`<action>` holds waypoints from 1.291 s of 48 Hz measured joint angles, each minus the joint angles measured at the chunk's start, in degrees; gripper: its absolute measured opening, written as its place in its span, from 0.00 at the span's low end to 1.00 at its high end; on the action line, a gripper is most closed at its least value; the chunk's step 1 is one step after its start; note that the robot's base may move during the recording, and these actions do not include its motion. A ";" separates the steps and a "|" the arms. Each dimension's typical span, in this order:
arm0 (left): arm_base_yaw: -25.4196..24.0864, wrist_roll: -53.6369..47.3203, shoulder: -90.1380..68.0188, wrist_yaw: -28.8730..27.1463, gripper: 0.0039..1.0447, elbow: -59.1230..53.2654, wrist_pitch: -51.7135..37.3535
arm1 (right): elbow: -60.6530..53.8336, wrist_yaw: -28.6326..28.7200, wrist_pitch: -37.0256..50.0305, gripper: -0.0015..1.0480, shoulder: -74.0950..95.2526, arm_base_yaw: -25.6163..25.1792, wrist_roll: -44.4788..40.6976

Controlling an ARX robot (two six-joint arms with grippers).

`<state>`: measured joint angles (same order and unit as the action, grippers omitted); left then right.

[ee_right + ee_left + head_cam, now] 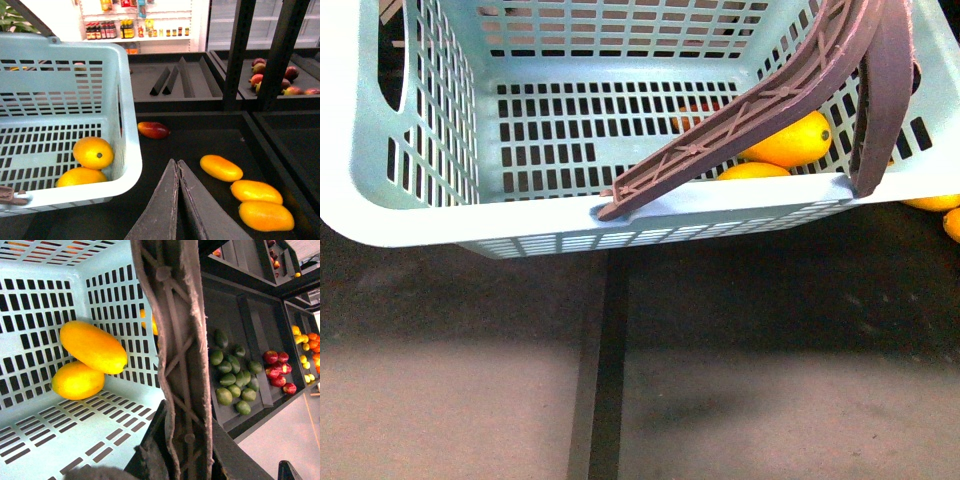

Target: Pick lemon and mango into basket

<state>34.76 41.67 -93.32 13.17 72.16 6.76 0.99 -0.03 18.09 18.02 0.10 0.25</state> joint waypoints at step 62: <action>-0.44 17.31 0.00 -28.52 0.06 -6.47 -9.25 | 0.00 -0.07 -18.01 0.91 -17.70 0.00 -0.07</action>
<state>34.33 58.98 -93.32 -15.35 65.69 -2.48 0.99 -0.10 0.08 0.32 0.10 0.19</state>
